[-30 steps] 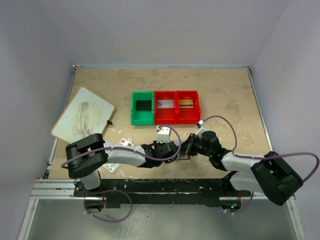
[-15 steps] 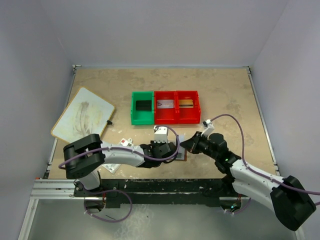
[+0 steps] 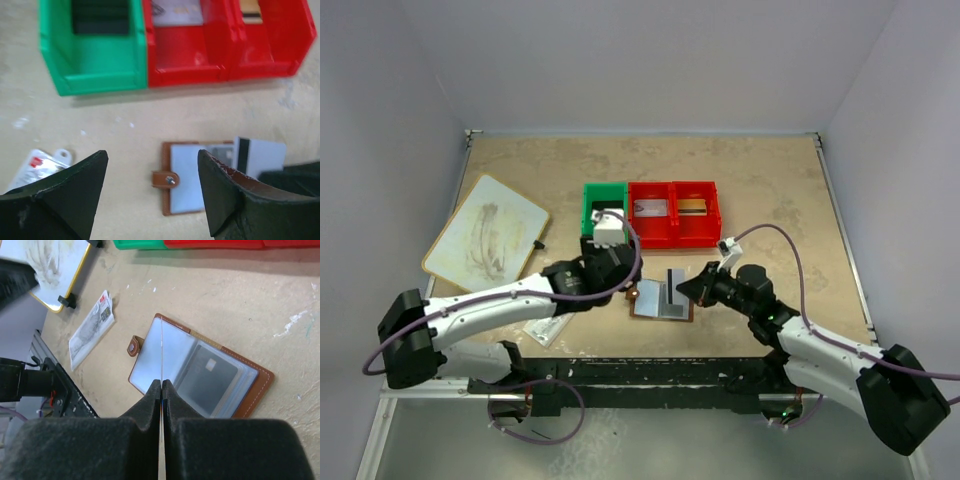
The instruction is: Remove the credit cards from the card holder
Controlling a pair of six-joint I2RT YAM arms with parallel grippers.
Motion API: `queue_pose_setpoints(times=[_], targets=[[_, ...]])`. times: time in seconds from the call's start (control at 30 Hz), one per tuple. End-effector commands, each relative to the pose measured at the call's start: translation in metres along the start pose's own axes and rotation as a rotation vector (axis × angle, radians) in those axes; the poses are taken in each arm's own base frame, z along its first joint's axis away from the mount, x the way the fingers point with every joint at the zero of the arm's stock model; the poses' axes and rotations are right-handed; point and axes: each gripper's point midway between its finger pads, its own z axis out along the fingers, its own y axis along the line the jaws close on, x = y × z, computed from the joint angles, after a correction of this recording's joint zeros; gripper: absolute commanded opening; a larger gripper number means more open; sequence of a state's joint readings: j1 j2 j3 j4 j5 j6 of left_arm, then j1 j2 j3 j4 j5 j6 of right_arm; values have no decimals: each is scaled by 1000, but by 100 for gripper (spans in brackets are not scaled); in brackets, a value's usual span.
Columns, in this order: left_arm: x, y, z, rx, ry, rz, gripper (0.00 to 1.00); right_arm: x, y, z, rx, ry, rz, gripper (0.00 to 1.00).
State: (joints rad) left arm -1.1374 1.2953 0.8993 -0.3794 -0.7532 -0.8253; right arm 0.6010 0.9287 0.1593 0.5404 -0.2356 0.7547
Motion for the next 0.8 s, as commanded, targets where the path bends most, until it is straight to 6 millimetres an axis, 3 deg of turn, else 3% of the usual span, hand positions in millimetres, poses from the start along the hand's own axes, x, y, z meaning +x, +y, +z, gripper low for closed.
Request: queue_pose_setpoints(times=[0.0,0.1,0.2,0.4,0.63,0.77], targets=[[-53,70,-6,-183,-16,64,71,-36,31,2,-104,-95,-119,0],[-78,111,-12,-293,-39,52,72,-41,34,1,-112,-110,-163,0],[-86,144,-15,-364,-65,33,74,-48,40,-3,-129,-131,-210,0],[-68,151,-9,-343,9,67,76,-69,51,-10,-127,-177,-362,0],[-76,174,-22,-454,-46,81,77,-113,59,-5,-76,-265,-686,0],[-79,182,-29,-478,-74,64,77,-135,62,12,-40,-267,-774,0]])
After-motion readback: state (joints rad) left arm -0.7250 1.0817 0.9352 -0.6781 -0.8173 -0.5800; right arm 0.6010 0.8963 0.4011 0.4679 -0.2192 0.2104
